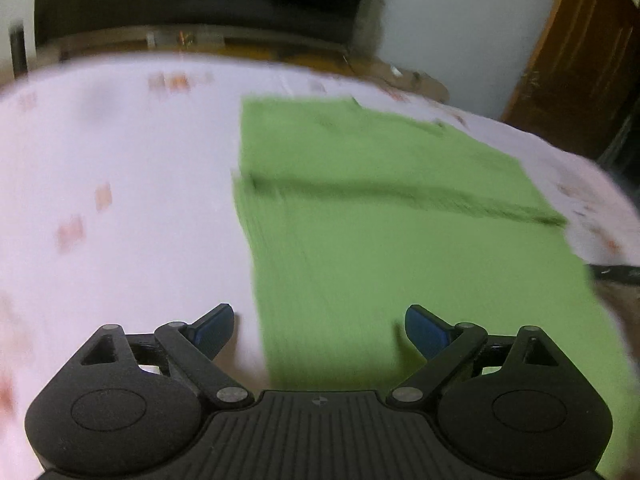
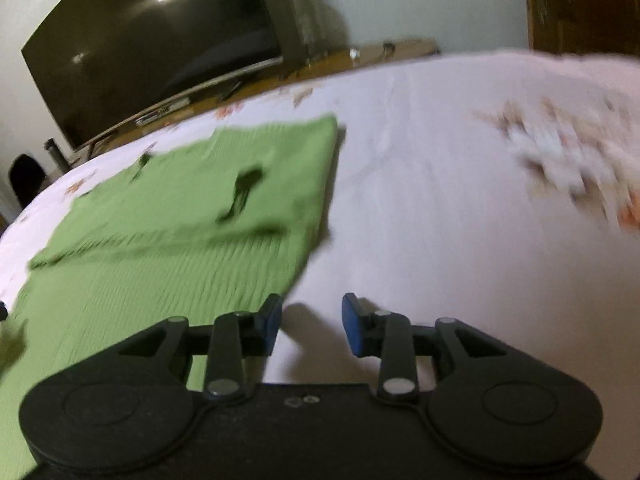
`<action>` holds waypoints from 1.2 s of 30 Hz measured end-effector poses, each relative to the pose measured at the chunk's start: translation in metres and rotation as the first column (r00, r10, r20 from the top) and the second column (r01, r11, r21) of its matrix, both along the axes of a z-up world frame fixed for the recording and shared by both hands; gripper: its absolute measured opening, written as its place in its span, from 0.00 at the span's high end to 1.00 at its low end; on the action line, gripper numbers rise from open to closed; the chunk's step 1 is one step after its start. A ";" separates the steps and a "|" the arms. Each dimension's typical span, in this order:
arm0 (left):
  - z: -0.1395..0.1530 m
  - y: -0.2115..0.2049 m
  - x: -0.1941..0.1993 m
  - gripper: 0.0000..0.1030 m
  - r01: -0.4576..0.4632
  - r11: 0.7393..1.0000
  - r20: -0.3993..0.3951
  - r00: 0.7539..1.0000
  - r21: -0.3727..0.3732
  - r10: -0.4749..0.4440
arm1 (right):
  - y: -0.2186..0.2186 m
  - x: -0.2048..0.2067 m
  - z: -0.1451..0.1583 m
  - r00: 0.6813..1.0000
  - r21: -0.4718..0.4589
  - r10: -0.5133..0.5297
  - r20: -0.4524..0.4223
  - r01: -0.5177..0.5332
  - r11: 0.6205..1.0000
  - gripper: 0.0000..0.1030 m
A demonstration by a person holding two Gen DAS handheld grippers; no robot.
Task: Fold small clothes
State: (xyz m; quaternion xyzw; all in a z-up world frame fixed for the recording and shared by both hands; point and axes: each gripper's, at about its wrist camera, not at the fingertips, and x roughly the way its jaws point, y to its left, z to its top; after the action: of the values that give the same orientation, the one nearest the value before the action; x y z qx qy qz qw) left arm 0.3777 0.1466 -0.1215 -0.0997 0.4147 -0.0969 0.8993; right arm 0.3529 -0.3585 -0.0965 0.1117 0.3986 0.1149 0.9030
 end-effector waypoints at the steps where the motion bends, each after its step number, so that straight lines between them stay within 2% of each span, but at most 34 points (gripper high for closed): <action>1: -0.004 -0.001 -0.012 0.30 0.012 1.000 -0.021 1.000 -0.006 -0.012 | -0.004 -0.013 0.001 1.000 0.031 0.007 -0.018 -0.007 0.999 0.70; 2: -0.008 -0.003 -0.023 0.36 0.027 1.000 -0.039 0.999 0.007 -0.027 | -0.007 -0.029 0.001 1.000 0.045 -0.002 -0.029 0.004 0.999 0.71; 4: -0.011 -0.006 -0.048 0.36 0.055 0.998 -0.030 0.998 0.021 -0.054 | -0.017 -0.057 0.000 0.998 0.082 -0.018 -0.055 0.023 0.996 0.73; 9: -0.015 0.012 -0.104 0.36 0.037 0.990 -0.049 0.998 -0.139 -0.044 | -0.035 -0.138 -0.003 0.990 0.218 -0.040 -0.133 0.069 0.973 0.71; 11: -0.023 0.023 -0.128 0.36 0.020 0.964 -0.078 0.996 -0.266 -0.042 | -0.036 -0.162 -0.007 0.987 0.283 -0.022 -0.160 0.067 0.957 0.70; 13: -0.033 0.031 -0.146 0.36 0.012 0.925 -0.088 0.995 -0.380 -0.049 | -0.035 -0.184 -0.011 0.984 0.329 -0.018 -0.178 0.076 0.941 0.70; 16: -0.050 0.041 -0.163 0.36 -0.016 0.874 -0.079 0.997 -0.486 -0.026 | -0.036 -0.206 -0.019 0.982 0.412 -0.028 -0.189 0.105 0.905 0.70; 19: -0.058 0.046 -0.166 0.36 -0.030 0.842 -0.070 0.998 -0.538 -0.009 | -0.041 -0.214 -0.026 0.979 0.488 -0.050 -0.199 0.143 0.861 0.70; 21: -0.062 0.045 -0.164 0.37 -0.017 0.831 -0.060 0.998 -0.556 -0.019 | -0.044 -0.213 -0.030 0.977 0.527 -0.059 -0.206 0.162 0.834 0.70; 23: -0.067 0.044 -0.159 0.48 -0.009 0.829 -0.061 0.998 -0.559 -0.030 | -0.045 -0.213 -0.034 0.977 0.549 -0.050 -0.206 0.158 0.821 0.71; 25: -0.072 0.045 -0.157 0.54 -0.012 0.824 -0.058 0.998 -0.567 -0.025 | -0.043 -0.206 -0.036 0.979 0.559 -0.036 -0.202 0.145 0.816 0.71; 29: -0.071 0.032 -0.152 0.63 -0.020 0.839 -0.060 0.998 -0.544 -0.015 | -0.041 -0.203 -0.040 0.982 0.575 0.002 -0.191 0.110 0.811 0.75; 30: -0.069 0.031 -0.153 0.64 -0.019 0.848 -0.060 0.998 -0.530 -0.015 | -0.039 -0.201 -0.040 0.982 0.565 0.011 -0.189 0.100 0.819 0.77; 31: -0.067 0.030 -0.155 0.70 -0.017 0.854 -0.057 0.998 -0.520 -0.015 | -0.035 -0.202 -0.038 0.983 0.542 0.021 -0.181 0.082 0.836 0.77; 32: -0.066 0.030 -0.156 0.84 -0.018 0.858 -0.055 0.998 -0.513 -0.011 | -0.032 -0.202 -0.036 0.985 0.521 0.029 -0.171 0.066 0.851 0.79; 33: -0.065 0.030 -0.157 0.96 -0.017 0.858 -0.050 0.999 -0.514 -0.010 | -0.029 -0.203 -0.034 0.986 0.503 0.034 -0.161 0.053 0.863 0.87; 34: -0.064 0.029 -0.159 0.96 -0.012 0.852 -0.033 0.999 -0.523 -0.006 | -0.028 -0.203 -0.032 0.987 0.495 0.037 -0.156 0.045 0.868 0.95; 36: -0.058 0.029 -0.163 0.96 -0.004 0.841 0.011 1.000 -0.540 0.012 | -0.026 -0.205 -0.028 0.991 0.489 0.038 -0.131 0.031 0.872 0.95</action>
State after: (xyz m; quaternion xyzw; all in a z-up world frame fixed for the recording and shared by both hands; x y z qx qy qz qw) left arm 0.2147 0.1752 -0.1790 -0.3498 0.3641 -0.2068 0.8381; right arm 0.1476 -0.3842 -0.1243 0.3434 0.4174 0.2058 0.8158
